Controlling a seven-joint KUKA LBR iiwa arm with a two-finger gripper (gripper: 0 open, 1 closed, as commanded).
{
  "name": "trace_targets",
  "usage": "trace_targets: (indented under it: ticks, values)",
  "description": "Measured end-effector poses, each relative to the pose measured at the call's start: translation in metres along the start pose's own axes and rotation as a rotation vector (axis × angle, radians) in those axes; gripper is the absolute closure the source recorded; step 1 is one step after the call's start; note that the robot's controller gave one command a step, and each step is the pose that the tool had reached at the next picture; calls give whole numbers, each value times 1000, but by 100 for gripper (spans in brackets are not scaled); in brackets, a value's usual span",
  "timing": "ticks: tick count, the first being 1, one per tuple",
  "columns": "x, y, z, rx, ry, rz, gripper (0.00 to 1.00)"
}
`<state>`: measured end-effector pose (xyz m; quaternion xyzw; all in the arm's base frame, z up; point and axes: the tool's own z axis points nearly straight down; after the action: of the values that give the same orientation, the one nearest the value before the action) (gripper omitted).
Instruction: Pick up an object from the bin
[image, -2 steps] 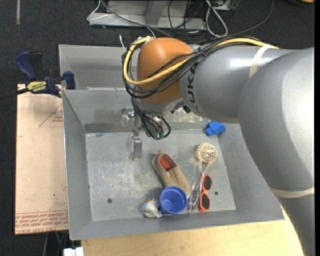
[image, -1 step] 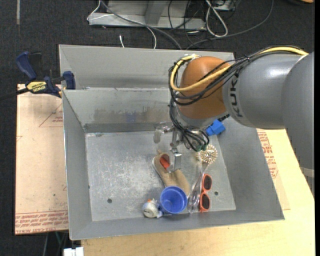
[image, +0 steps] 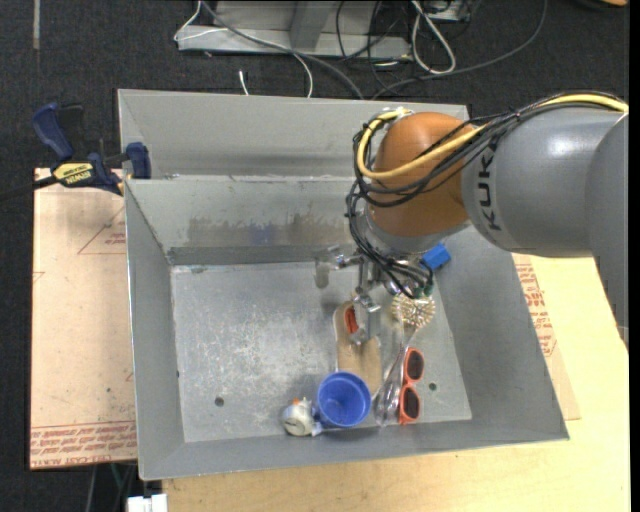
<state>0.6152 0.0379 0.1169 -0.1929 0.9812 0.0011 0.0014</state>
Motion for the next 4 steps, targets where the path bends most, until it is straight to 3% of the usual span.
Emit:
trace_targets:
  ticks: [1,2,3,4]
  values:
    - [21,-23,34,-3,-3,226,0]
    - [64,-18,39,5,-42,67,100]
    - [64,-18,39,5,-42,67,100]
    - [61,-19,23,11,-61,68,100]
